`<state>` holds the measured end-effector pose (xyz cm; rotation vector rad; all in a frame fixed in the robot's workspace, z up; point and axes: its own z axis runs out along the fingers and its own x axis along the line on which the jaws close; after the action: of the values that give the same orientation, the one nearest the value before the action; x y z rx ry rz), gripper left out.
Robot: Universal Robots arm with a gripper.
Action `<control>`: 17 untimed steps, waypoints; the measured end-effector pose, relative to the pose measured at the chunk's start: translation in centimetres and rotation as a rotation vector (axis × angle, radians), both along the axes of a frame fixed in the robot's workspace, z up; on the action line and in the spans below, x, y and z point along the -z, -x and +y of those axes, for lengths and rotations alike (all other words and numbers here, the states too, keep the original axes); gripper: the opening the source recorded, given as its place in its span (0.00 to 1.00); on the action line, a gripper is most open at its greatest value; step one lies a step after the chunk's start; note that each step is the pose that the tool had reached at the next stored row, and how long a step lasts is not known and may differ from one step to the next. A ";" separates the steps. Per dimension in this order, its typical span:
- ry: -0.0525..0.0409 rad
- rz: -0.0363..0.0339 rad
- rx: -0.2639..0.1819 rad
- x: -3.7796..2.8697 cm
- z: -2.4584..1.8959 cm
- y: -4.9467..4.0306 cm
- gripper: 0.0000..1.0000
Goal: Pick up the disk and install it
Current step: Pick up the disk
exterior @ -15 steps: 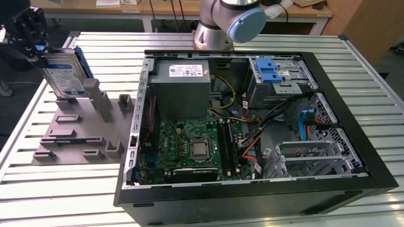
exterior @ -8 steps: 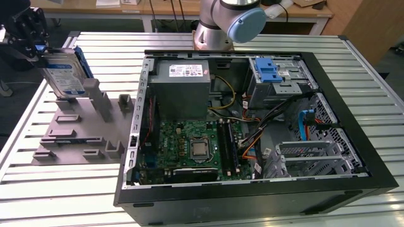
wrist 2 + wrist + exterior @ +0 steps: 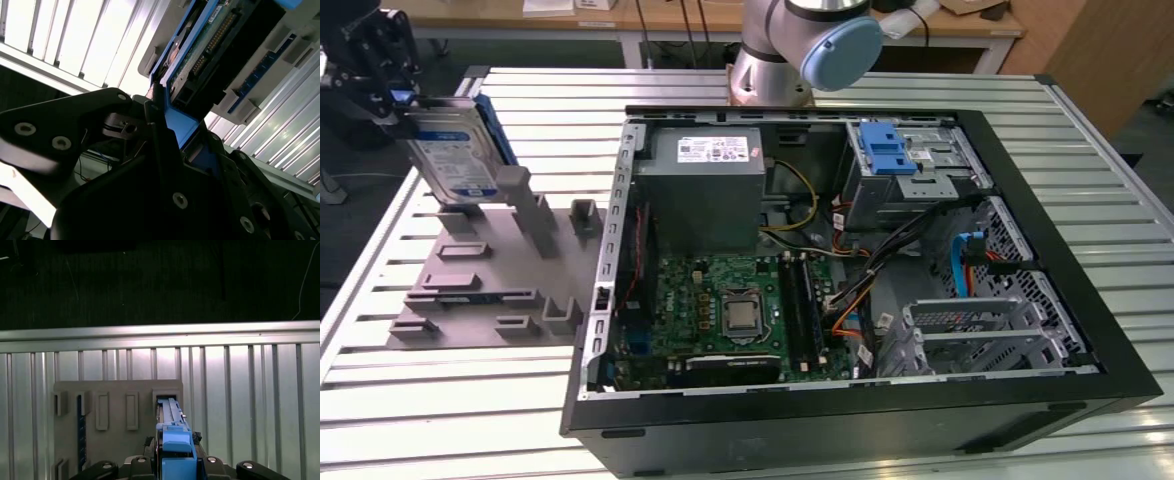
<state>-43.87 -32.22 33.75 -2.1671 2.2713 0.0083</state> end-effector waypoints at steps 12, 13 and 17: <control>-0.0003 0.0000 0.000 -0.86 0.00 0.00 0.36; -0.0003 0.0001 0.000 -0.92 0.00 0.00 0.36; -0.0003 0.0000 0.000 -1.12 0.00 0.00 0.36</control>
<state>-43.88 -32.22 34.87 -2.1670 2.2711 0.0086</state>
